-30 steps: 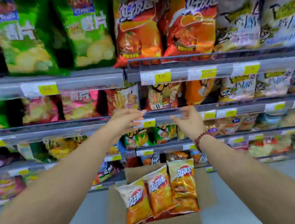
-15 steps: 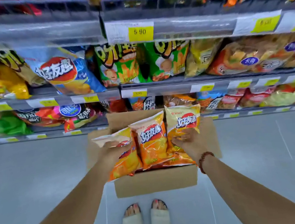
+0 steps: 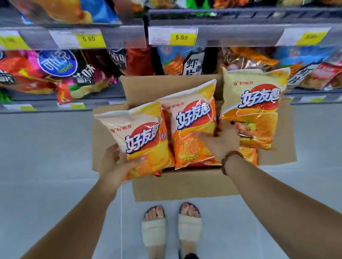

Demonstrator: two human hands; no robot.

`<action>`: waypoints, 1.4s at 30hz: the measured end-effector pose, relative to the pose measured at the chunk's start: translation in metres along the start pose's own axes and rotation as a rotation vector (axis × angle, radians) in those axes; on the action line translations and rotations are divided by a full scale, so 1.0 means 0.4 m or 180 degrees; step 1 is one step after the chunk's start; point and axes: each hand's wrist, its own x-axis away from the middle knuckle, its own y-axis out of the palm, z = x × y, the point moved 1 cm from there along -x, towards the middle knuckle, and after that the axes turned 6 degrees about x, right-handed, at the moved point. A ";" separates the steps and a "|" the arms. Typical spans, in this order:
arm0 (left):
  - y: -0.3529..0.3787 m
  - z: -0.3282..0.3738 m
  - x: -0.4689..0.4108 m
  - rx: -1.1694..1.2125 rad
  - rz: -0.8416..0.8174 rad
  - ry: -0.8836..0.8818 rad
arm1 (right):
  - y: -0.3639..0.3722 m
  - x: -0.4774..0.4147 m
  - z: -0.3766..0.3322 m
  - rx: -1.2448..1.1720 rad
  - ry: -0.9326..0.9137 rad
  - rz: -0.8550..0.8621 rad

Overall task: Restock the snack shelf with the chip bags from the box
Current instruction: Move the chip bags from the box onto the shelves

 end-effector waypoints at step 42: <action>-0.203 0.387 0.344 0.0975 -0.0729 0.0924 | -0.376 0.306 -0.327 -0.1068 -0.1183 -0.0283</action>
